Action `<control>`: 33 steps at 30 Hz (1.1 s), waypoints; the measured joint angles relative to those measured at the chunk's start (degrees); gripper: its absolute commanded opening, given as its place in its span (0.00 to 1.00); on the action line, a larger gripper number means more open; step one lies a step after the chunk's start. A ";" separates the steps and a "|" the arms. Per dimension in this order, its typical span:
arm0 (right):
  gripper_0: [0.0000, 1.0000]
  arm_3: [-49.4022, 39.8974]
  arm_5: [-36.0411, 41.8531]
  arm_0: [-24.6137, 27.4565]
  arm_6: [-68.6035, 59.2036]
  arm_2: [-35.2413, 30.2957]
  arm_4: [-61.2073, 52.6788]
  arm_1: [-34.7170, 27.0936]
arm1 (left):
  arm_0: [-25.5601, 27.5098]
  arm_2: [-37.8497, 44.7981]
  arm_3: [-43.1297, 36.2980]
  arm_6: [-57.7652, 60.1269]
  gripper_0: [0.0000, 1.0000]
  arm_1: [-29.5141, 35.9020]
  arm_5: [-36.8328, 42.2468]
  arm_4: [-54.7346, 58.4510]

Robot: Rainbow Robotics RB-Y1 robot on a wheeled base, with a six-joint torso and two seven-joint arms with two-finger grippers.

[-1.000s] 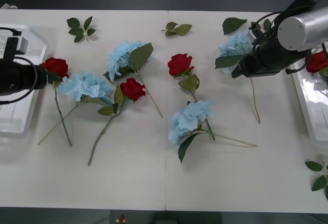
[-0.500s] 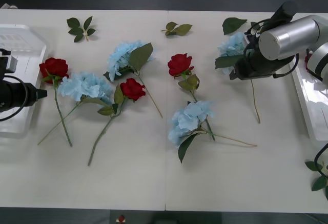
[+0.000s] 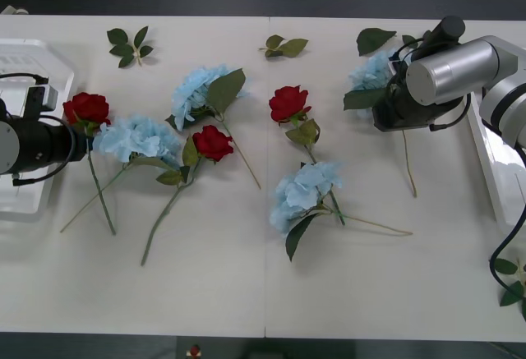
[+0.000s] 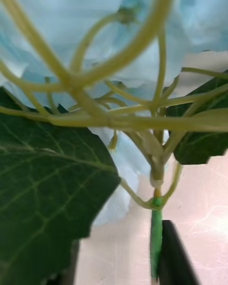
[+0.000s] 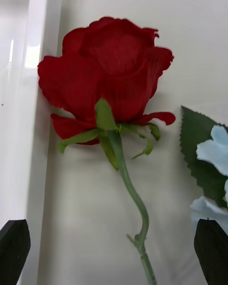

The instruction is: Put the red flowers into the right box and the blue flowers into the left box

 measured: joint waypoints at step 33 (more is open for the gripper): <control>0.00 -22.52 8.96 2.61 41.50 -14.28 -55.72 -19.45 | -3.55 -6.82 8.98 4.16 0.83 -3.87 -6.36 -7.27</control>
